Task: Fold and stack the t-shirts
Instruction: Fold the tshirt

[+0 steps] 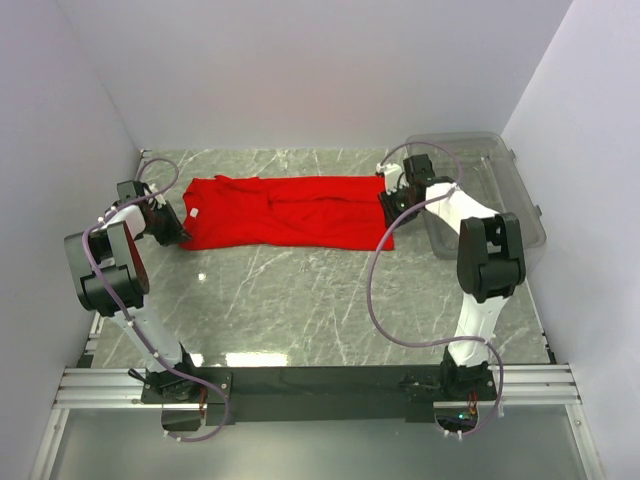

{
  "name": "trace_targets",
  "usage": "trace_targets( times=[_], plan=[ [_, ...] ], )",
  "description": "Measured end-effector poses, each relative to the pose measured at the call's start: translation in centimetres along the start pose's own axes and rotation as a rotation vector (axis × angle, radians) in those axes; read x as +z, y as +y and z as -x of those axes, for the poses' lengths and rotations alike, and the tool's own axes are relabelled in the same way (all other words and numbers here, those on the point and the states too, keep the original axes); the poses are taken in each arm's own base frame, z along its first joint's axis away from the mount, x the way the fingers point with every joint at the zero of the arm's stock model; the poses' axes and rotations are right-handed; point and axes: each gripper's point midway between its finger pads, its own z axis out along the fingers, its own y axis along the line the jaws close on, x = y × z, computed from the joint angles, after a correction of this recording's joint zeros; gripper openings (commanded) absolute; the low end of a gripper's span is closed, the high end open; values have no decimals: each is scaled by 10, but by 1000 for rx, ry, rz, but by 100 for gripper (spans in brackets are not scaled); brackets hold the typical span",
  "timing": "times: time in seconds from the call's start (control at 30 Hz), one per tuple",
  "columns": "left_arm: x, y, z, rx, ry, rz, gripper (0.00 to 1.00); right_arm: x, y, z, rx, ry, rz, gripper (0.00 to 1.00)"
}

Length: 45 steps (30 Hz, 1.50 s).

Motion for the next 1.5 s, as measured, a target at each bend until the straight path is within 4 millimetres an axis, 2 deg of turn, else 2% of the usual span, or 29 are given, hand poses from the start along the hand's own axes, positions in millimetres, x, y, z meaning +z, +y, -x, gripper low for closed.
trace_targets(
  times=[0.17, 0.3, 0.7, 0.8, 0.9, 0.93, 1.03, 1.13, 1.5],
  plan=[
    [0, -2, 0, 0, 3, -10, 1, 5, -15, 26, -26, -36, -47, 43],
    [0, -2, -1, 0, 3, -12, 1, 11, -22, 33, -48, -37, -61, 44],
    [-1, -3, 0, -1, 4, -20, 1, 33, -24, 16, -81, 43, -30, 43],
    [-3, -4, 1, -1, -2, -25, 1, 34, -26, 18, -91, 45, -29, 39],
    [-7, -7, 4, 3, -13, -36, 1, 35, -27, 19, -97, 47, -29, 28],
    [-9, -8, 5, 4, -18, -38, 1, 35, -26, 19, -98, 47, -28, 21],
    [-15, -11, 9, 7, -34, -54, 1, 35, -27, 19, -106, 46, -28, 9],
    [-20, -14, 10, 8, -44, -71, 1, 35, -27, 19, -113, 46, -27, 1],
    [-39, -16, 8, -2, -81, -120, 1, 37, -28, 25, -117, 14, -24, 0]
  ],
)
